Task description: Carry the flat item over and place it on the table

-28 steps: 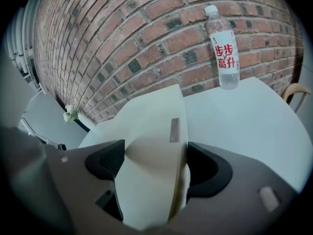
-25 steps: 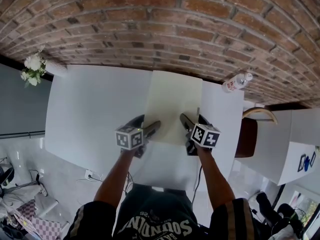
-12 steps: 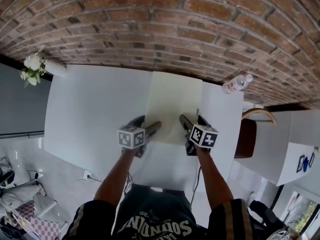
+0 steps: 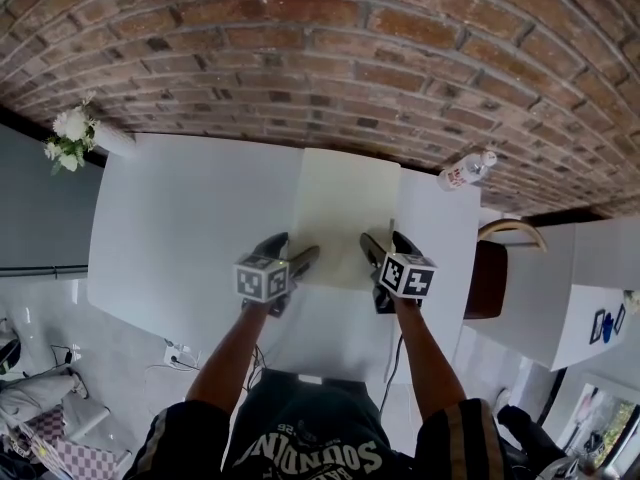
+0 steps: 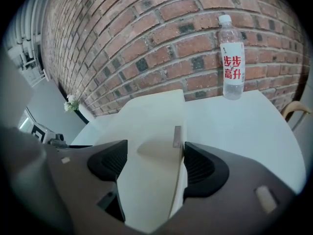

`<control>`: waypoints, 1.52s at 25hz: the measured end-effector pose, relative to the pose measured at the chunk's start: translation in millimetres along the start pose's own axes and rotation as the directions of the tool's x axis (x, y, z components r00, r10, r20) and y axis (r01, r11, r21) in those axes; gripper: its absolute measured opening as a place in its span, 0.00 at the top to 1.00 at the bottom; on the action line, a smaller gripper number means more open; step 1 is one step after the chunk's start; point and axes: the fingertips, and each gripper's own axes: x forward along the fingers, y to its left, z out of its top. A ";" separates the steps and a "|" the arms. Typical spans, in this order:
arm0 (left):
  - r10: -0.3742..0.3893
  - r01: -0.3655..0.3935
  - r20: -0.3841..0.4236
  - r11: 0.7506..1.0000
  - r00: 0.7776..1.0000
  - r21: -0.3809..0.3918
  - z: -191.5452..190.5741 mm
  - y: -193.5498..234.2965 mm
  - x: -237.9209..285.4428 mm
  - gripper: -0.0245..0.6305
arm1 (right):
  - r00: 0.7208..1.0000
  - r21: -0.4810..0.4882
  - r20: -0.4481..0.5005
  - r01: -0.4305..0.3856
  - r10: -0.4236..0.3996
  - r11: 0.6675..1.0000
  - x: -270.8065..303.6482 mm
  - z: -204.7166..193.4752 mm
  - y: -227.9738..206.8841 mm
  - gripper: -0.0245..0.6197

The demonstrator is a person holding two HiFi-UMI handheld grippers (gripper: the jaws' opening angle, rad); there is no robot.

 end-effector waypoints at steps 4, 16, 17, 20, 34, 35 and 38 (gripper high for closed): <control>0.016 -0.016 0.041 1.000 0.999 0.019 8.7 1.3 -15.0 0.46 | 0.998 -0.039 0.048 0.033 -0.031 0.999 -16.9 6.3 1.2 0.54; 0.023 -0.029 0.085 0.997 0.996 0.071 16.5 -8.0 -58.7 0.95 | 0.995 -0.120 0.080 0.071 -0.061 0.990 -51.0 -9.1 30.6 0.96; 0.022 -0.029 0.087 0.996 0.996 0.087 16.5 -9.8 -62.1 0.95 | 0.994 -0.122 0.086 0.079 -0.068 0.989 -53.7 -10.2 32.5 0.96; 0.014 -0.026 0.088 0.991 0.996 0.133 17.1 -14.3 -71.8 0.95 | 0.990 -0.132 0.111 0.099 -0.085 0.986 -62.1 -10.7 40.2 0.96; -0.094 0.027 0.187 0.943 0.978 0.333 57.0 -45.0 -139.0 0.95 | 0.941 -0.163 0.330 0.133 -0.073 0.978 -120.8 12.4 110.6 0.96; -0.101 0.029 0.194 0.938 0.976 0.345 60.0 -47.4 -145.4 0.95 | 0.936 -0.168 0.346 0.134 -0.068 0.977 -126.9 14.5 117.1 0.96; -0.118 0.024 0.225 0.925 0.967 0.379 71.4 -53.3 -165.2 0.95 | 0.916 -0.176 0.398 0.138 -0.058 0.975 -142.6 22.3 135.1 0.96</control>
